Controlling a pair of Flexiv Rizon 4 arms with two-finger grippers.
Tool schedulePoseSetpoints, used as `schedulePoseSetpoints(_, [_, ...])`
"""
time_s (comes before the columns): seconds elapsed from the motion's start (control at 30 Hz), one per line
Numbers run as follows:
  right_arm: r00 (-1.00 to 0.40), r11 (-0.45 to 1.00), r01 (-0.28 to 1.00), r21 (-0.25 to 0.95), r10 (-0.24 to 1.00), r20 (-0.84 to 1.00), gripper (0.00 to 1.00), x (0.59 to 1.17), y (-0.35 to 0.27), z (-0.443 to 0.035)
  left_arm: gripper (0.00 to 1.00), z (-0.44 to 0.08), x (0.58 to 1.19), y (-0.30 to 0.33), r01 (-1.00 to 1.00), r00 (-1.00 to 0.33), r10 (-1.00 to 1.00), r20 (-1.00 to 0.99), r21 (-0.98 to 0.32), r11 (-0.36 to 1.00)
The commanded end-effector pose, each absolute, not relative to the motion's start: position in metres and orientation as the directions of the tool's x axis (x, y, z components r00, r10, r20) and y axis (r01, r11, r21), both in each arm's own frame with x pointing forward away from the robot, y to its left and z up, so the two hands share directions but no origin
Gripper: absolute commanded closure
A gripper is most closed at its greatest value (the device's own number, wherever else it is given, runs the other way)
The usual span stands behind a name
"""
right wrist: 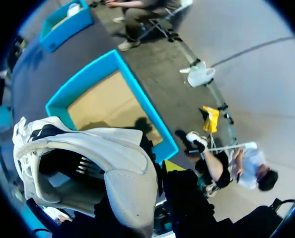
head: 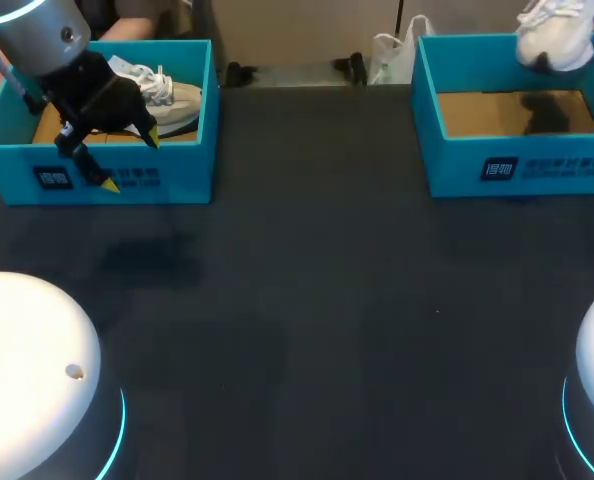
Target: Take the shoe out of the shoebox, open the shoe tongue, remove and reinsert the insole, then place the shoe into the shoebox
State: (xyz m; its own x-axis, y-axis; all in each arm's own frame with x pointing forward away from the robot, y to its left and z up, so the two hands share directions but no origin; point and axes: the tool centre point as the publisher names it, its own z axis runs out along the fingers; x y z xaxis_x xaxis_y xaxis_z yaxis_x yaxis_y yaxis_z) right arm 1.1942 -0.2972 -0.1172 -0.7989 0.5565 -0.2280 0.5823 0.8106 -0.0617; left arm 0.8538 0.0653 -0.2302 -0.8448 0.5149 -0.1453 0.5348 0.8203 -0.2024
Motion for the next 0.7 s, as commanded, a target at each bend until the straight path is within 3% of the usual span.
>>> schedulePoseSetpoints(0.03, [-0.313, 0.304, 0.95, -0.074, 0.925, -0.216, 1.0, 1.189, -0.292, -0.115, 0.0, -0.23, 0.853, 0.066, 0.536, -0.844, 0.515, -0.146, -0.2, 0.82])
schedulePoseSetpoints(0.2, [-0.313, 0.304, 0.95, -0.074, 0.925, -0.216, 1.0, 1.189, -0.292, -0.115, 0.0, -0.23, 0.853, 0.066, 0.536, -0.844, 0.515, -0.146, -0.2, 0.82])
schedulePoseSetpoints(0.43, [-0.021, 0.034, 0.998, 0.058, 0.978, -0.205, 1.0, 1.156, -0.315, -0.125, 0.0, -0.23, 0.853, 0.066, 0.536, -0.844, 0.515, -0.146, -0.2, 0.82])
schedulePoseSetpoints(0.7, [0.135, -0.106, 0.983, 0.152, 0.972, -0.194, 1.0, 1.137, -0.318, -0.14, 0.0, -0.23, 0.853, 0.066, 0.536, -0.844, 0.515, -0.146, -0.2, 0.82])
